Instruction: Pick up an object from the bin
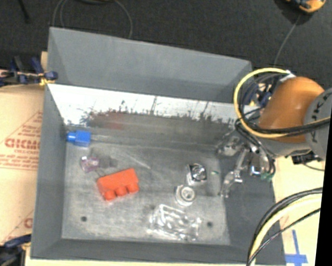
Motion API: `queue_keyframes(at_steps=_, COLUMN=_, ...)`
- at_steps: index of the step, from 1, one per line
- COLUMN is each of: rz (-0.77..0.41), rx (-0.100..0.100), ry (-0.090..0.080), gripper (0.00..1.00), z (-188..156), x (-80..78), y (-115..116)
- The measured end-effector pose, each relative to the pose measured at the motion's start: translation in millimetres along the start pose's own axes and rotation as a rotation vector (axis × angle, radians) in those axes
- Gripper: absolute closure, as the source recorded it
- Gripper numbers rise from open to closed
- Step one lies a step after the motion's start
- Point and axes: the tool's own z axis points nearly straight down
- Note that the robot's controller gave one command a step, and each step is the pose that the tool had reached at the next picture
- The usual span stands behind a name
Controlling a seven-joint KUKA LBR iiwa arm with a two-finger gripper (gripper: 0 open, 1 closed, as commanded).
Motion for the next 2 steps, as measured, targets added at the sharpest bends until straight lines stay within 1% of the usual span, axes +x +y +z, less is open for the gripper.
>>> queue_keyframes(at_steps=1, rz=0.093, rx=-0.001, ry=-0.004, gripper=0.00, z=35, x=-13.3, y=26)
queue_keyframes(at_steps=2, rz=0.243, rx=-0.001, ry=-0.012, gripper=0.00, z=34, x=1.7, y=43)
